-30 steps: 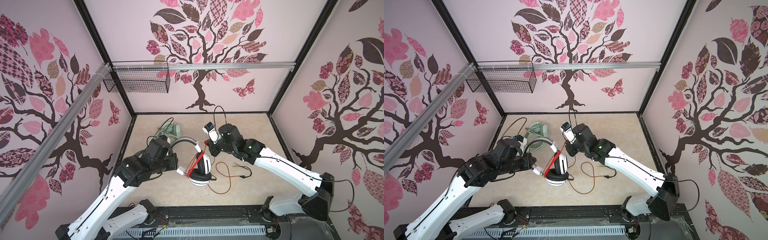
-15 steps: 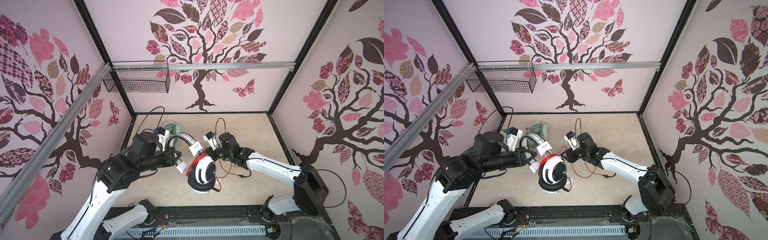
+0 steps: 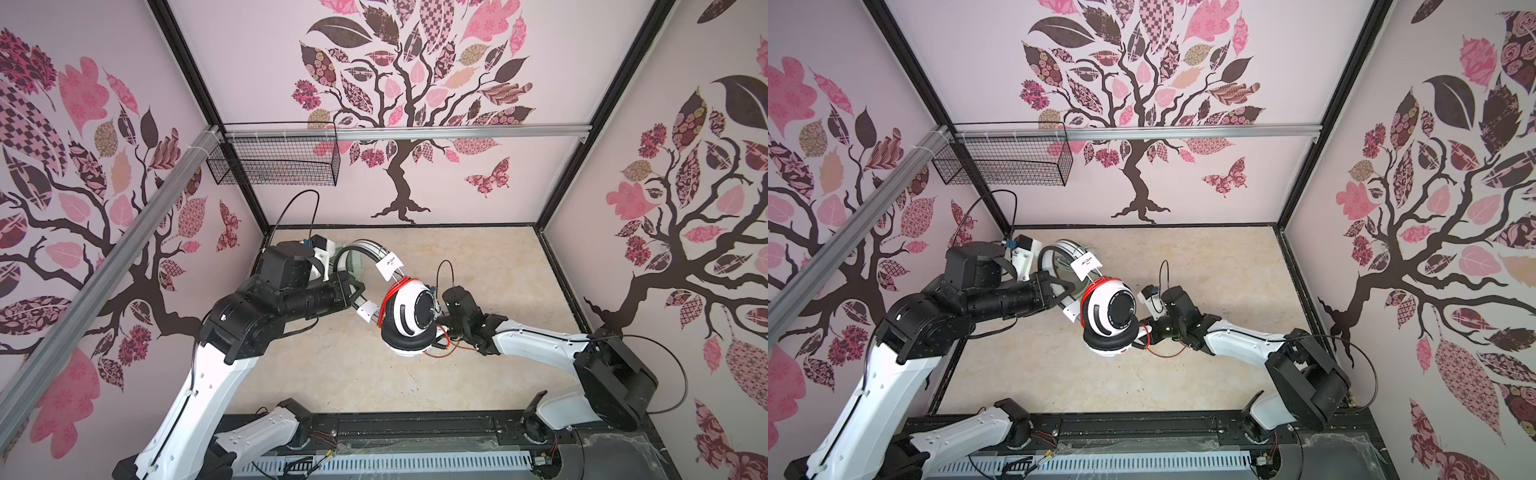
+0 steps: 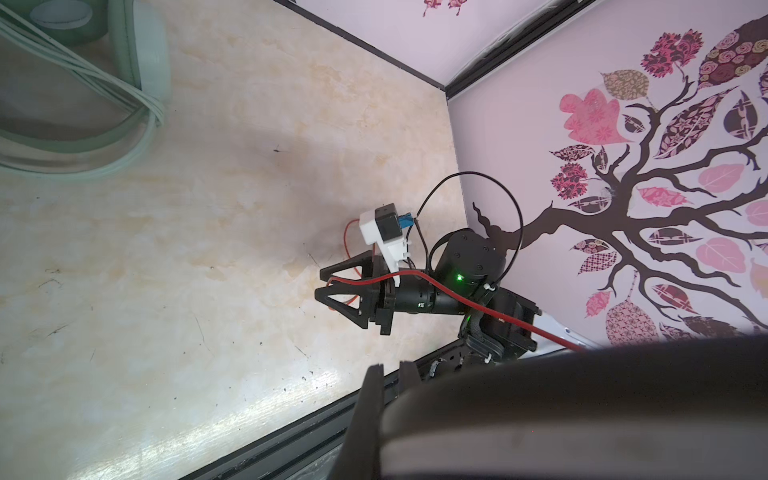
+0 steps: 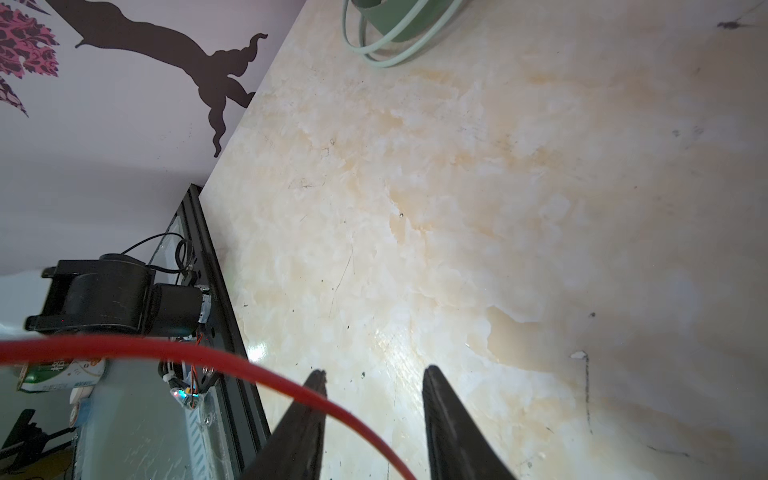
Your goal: Wrap the headphones
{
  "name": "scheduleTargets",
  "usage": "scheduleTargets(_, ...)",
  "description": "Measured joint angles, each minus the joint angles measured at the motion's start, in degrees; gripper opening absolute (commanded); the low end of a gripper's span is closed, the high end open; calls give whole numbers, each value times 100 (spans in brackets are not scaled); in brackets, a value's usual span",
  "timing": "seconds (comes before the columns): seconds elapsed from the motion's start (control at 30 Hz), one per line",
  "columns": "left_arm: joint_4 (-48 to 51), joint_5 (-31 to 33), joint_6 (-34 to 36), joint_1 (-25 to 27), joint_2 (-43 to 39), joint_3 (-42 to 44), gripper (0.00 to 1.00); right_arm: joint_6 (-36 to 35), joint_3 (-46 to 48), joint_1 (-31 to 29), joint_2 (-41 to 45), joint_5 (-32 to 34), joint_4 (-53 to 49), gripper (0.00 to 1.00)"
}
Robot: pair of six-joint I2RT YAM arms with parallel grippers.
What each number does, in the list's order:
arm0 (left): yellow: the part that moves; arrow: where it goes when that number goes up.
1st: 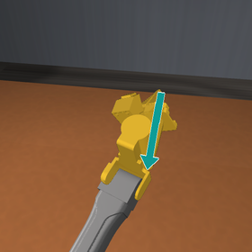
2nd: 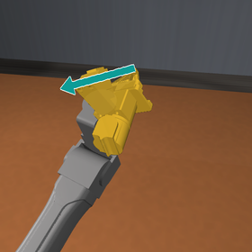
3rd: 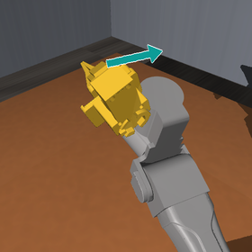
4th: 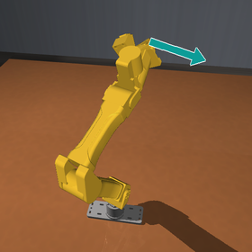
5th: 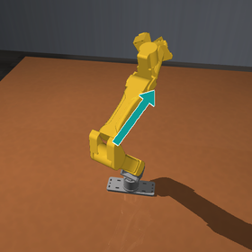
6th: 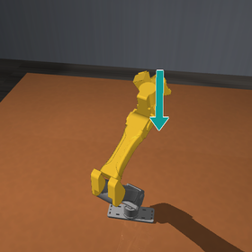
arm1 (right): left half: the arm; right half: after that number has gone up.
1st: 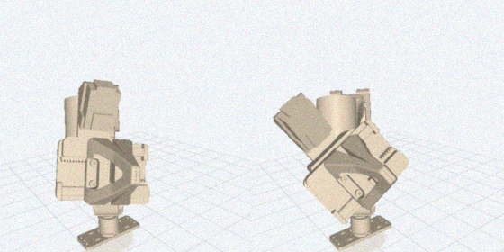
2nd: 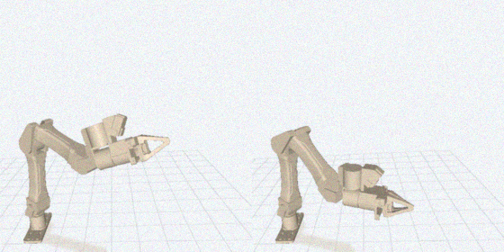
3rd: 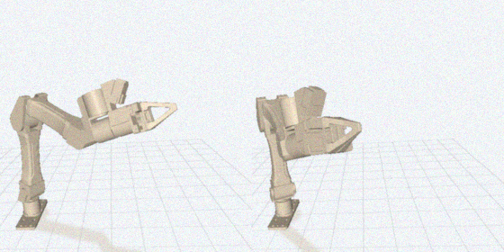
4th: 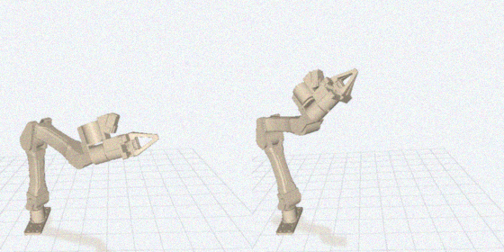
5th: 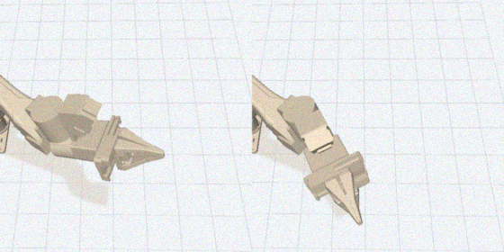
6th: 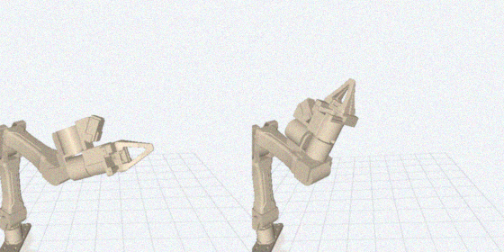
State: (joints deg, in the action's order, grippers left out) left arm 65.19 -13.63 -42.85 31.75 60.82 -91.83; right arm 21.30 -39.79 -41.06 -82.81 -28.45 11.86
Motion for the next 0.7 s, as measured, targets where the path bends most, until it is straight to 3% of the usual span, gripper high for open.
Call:
scheduleTargets(0.07,-4,4,-28,0,76,-149,0,85,20,0,-2,-52,105,34)
scheduleTargets(0.2,-15,63,-44,0,160,-376,0,216,111,0,-26,-166,393,2)
scheduleTargets(0.23,-17,94,-48,-4,166,-407,0,310,168,0,-42,-212,466,0)
scheduleTargets(0.5,-42,505,-297,-46,422,-450,0,466,459,-385,-109,-166,509,0)
scheduleTargets(0.7,-92,1012,-1045,-55,566,-415,0,490,334,-988,103,251,-98,0)
